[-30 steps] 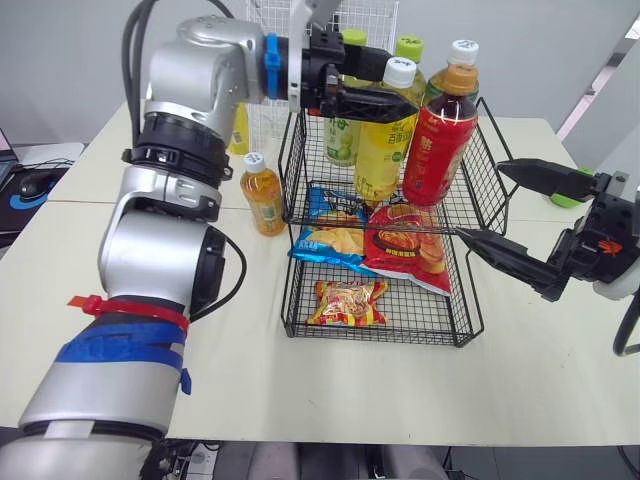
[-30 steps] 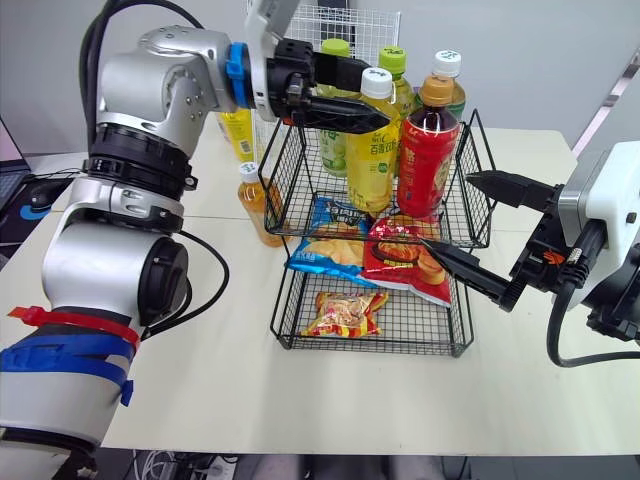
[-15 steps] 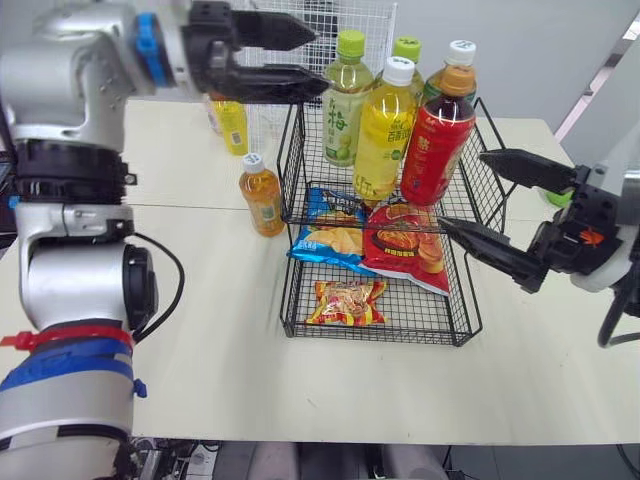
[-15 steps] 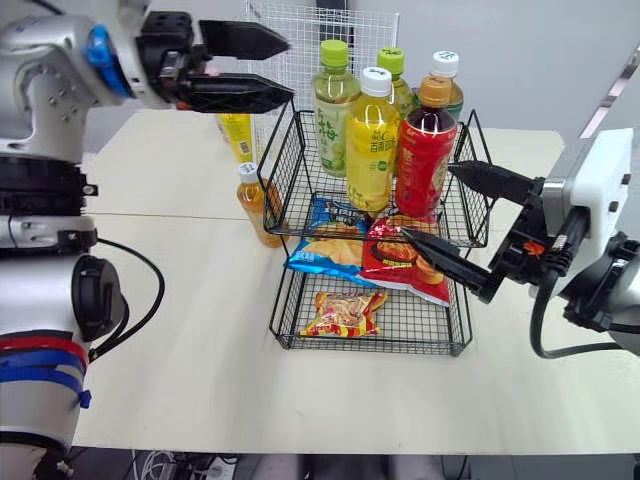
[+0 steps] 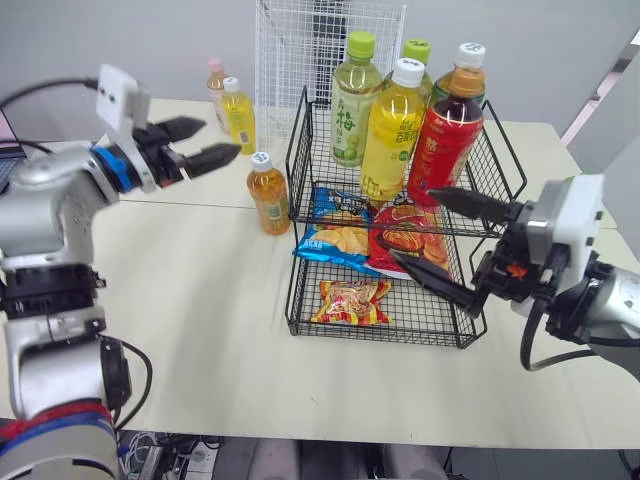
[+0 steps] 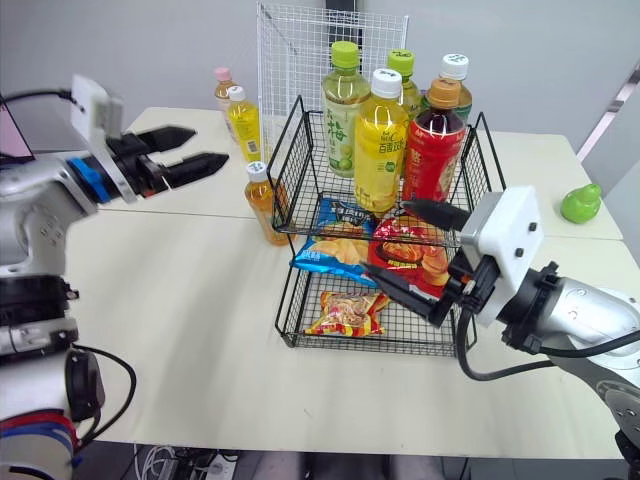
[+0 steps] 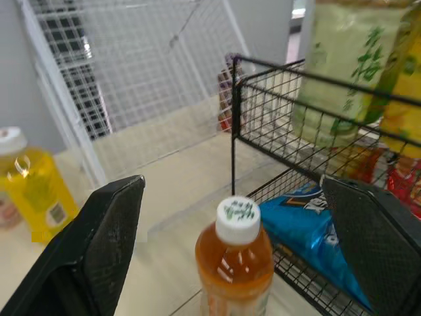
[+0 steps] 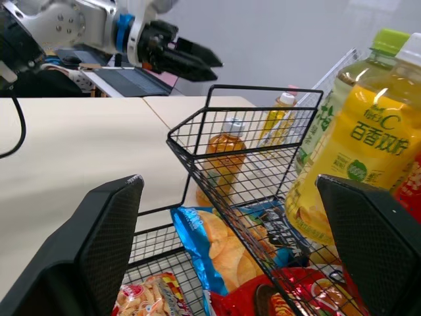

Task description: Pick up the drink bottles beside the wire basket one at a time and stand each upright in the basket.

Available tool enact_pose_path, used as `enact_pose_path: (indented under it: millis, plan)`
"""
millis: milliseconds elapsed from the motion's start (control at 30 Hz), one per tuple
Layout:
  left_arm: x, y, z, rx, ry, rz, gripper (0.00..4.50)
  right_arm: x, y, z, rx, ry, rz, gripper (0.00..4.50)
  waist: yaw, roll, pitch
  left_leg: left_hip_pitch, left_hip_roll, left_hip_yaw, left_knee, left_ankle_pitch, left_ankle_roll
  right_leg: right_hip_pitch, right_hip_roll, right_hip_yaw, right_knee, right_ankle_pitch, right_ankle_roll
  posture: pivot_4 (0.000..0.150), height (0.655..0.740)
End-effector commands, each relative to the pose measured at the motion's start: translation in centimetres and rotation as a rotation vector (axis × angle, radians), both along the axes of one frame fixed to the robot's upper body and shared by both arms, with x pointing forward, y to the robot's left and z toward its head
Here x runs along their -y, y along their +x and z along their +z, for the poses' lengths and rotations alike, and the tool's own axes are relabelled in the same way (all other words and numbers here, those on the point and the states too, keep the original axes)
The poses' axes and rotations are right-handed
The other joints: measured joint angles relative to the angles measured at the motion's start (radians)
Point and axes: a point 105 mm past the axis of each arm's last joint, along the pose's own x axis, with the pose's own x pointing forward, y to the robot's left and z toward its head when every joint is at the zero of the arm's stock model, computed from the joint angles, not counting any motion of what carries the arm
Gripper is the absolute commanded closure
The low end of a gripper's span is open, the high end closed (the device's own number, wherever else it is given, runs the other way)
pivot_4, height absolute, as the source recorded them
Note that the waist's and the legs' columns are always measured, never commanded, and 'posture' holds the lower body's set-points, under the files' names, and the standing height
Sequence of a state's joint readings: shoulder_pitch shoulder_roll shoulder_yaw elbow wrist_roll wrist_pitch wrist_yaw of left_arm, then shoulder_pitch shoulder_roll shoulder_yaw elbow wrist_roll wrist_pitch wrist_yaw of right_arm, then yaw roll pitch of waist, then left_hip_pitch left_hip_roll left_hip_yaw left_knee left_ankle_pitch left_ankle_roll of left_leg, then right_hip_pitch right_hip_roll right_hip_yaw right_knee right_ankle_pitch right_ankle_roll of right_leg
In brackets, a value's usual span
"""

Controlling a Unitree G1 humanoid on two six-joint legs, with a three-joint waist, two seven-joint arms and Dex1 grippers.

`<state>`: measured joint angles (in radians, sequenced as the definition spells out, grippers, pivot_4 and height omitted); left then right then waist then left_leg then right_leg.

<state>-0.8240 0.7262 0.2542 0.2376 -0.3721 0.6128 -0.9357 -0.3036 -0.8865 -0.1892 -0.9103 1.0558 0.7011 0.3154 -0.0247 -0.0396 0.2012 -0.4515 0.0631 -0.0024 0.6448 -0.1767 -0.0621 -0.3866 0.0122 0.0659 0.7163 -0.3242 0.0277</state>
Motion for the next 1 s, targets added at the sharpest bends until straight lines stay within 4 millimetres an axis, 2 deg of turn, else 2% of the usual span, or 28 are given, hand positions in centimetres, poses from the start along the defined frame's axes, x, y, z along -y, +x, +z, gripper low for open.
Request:
enact_pose_path:
  millis: [33,233,367,500,833,1000]
  plan:
    - [1.3,0.1,0.7,0.098,-0.016,0.041,0.04,-1.0,-1.4,-0.2,0.0,-0.014,0.079,0.0,0.003,0.0,0.0,0.0,0.0,0.0,0.0,0.0,0.0,0.0,0.0,0.0,0.0,0.0,0.0,0.15,0.736]
    - [3.5,2.1,-0.9,0.084,-0.031,0.111,0.04,-1.2,-1.6,-0.4,-0.005,-0.027,0.098,0.0,0.0,-0.001,-0.001,0.0,0.0,0.0,0.0,0.0,0.0,0.001,0.0,0.0,0.0,0.0,0.0,0.15,0.736]
    - [4.4,2.9,-1.8,0.059,-0.027,0.124,0.04,-1.2,-1.7,-0.2,0.003,-0.032,0.099,0.0,-0.002,-0.001,-0.001,0.0,0.0,0.0,0.0,0.0,0.0,0.001,0.0,0.0,0.0,0.0,0.0,0.15,0.736]
    - [4.7,3.4,-2.0,0.047,-0.042,0.138,0.04,-1.1,-1.8,0.0,0.009,-0.031,0.094,0.0,-0.002,-0.001,-0.001,0.0,0.0,0.0,0.0,0.0,0.0,0.0,0.001,0.0,0.0,0.0,0.0,0.15,0.736]
    - [5.2,3.4,-2.3,0.033,-0.052,0.125,3.11,-0.9,-1.7,0.2,0.023,-0.026,0.07,0.0,-0.002,-0.001,-0.001,0.0,0.0,0.0,0.0,0.0,0.0,0.0,0.001,0.0,0.0,0.0,0.0,0.15,0.736]
    - [5.5,3.1,-2.2,0.039,-0.047,0.116,3.15,-0.7,-1.6,0.4,0.04,-0.027,0.051,0.0,-0.002,-0.001,-0.001,0.0,0.0,0.0,0.0,0.0,0.0,0.0,0.001,0.0,0.0,0.0,0.0,0.15,0.736]
